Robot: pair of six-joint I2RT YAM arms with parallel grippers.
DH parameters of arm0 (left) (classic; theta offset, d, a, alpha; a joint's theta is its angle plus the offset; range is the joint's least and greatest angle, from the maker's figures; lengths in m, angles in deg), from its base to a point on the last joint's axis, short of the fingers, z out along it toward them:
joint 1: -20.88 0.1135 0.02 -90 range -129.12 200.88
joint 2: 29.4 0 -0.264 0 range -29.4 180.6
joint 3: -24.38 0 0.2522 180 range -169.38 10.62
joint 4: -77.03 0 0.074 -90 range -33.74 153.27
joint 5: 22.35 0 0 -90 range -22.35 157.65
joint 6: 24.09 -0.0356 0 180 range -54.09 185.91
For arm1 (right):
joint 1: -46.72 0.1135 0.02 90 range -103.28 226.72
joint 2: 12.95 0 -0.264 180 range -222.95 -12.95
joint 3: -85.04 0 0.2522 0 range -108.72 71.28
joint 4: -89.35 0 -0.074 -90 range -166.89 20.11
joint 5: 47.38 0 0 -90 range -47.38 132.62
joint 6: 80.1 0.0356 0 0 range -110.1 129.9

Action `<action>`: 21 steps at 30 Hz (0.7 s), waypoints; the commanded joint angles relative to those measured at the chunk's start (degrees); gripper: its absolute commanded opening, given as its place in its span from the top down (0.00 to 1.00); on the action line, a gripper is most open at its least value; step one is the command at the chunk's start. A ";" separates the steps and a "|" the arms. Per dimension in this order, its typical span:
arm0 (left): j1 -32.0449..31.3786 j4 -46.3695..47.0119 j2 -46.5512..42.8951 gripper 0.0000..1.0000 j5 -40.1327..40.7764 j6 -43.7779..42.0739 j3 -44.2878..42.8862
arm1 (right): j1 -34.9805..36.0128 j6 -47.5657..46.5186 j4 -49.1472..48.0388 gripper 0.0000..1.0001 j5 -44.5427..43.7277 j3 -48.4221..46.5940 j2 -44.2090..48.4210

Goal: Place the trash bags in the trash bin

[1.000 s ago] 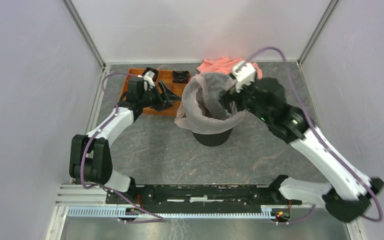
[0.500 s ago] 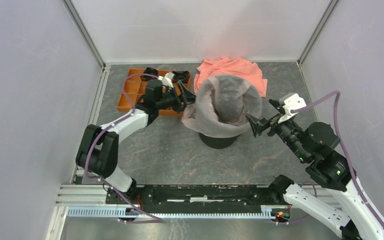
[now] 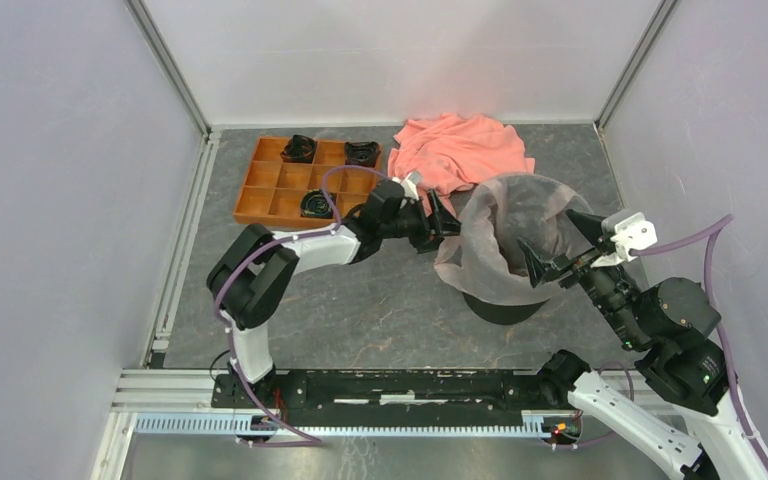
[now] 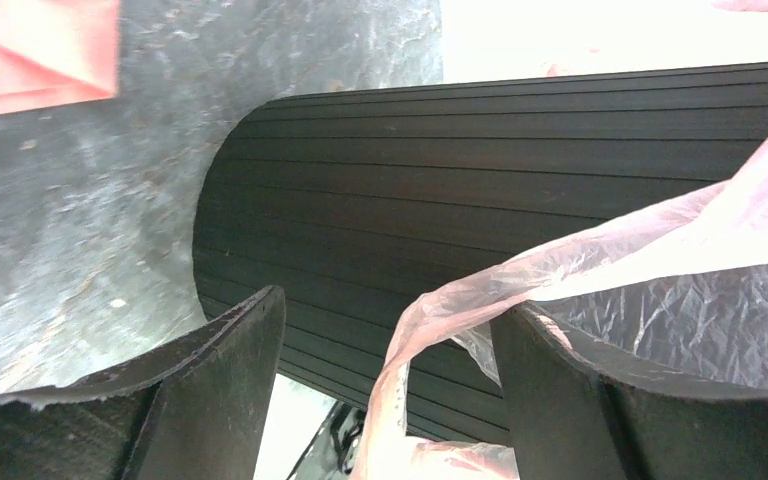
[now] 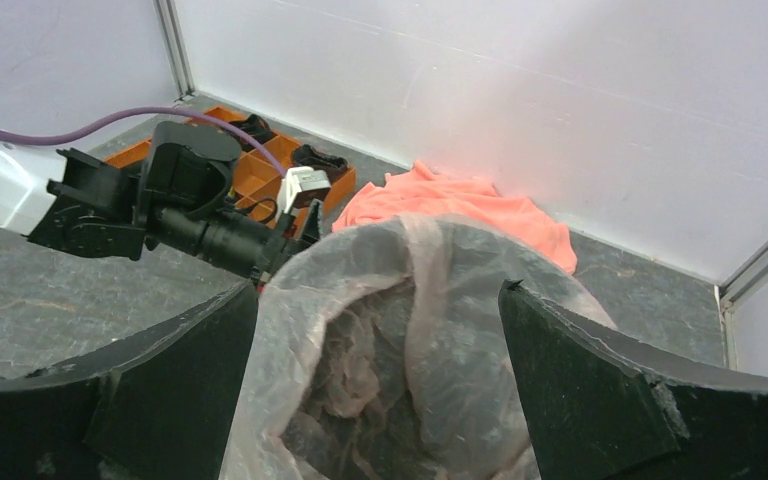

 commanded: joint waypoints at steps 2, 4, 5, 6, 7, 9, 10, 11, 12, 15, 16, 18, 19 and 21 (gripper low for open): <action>-5.30 5.50 3.40 0.20 1.10 3.60 -4.95 | 0.13 1.48 0.56 0.02 -0.61 -0.84 -0.43; -5.35 5.43 3.04 0.19 1.13 3.52 -4.20 | 0.11 1.72 0.77 0.02 -0.67 -0.97 -0.42; -5.26 5.30 2.45 0.18 0.87 3.33 -3.88 | 0.07 1.83 1.01 0.02 -0.77 -1.06 -0.42; -5.16 4.52 1.81 0.18 0.54 2.57 -4.01 | 0.10 1.97 1.09 0.02 -1.00 -1.07 -0.39; -5.11 2.53 0.72 0.17 0.43 1.25 -4.68 | 0.14 1.93 1.28 0.02 -1.16 -1.07 -0.47; -4.79 -5.13 -1.47 0.16 1.72 -3.77 -6.88 | 0.06 2.02 1.32 0.02 -1.63 -1.04 -0.64; -4.28 -9.61 -3.08 0.16 3.59 -6.85 -8.03 | 0.11 2.05 1.32 0.02 -1.84 -1.15 -0.76; -3.76 -14.31 -4.81 0.15 5.69 -10.24 -8.86 | 0.13 1.98 1.46 0.02 -2.05 -1.23 -0.99; -3.02 -18.13 -6.91 0.14 8.31 -13.21 -9.32 | 0.08 2.02 1.48 0.02 -2.24 -1.43 -1.12; -0.84 -29.88 -14.08 0.12 18.96 -20.61 -9.34 | 0.10 1.97 1.50 0.02 -2.99 -1.89 -1.81; -0.24 -34.63 -16.53 0.10 22.91 -22.15 -9.21 | 0.08 2.01 1.49 0.02 -3.59 -2.15 -2.06; 0.64 -39.38 -22.25 0.07 31.20 -25.58 -8.99 | 0.11 2.28 1.23 0.02 -4.67 -2.53 -2.65; 0.86 -41.70 -25.13 0.06 34.82 -26.56 -9.09 | 0.11 2.52 0.78 0.02 -5.20 -2.48 -2.72; 1.08 -44.94 -31.45 0.04 42.29 -29.49 -9.78 | 0.12 2.55 -0.42 0.02 -6.22 -2.15 -2.72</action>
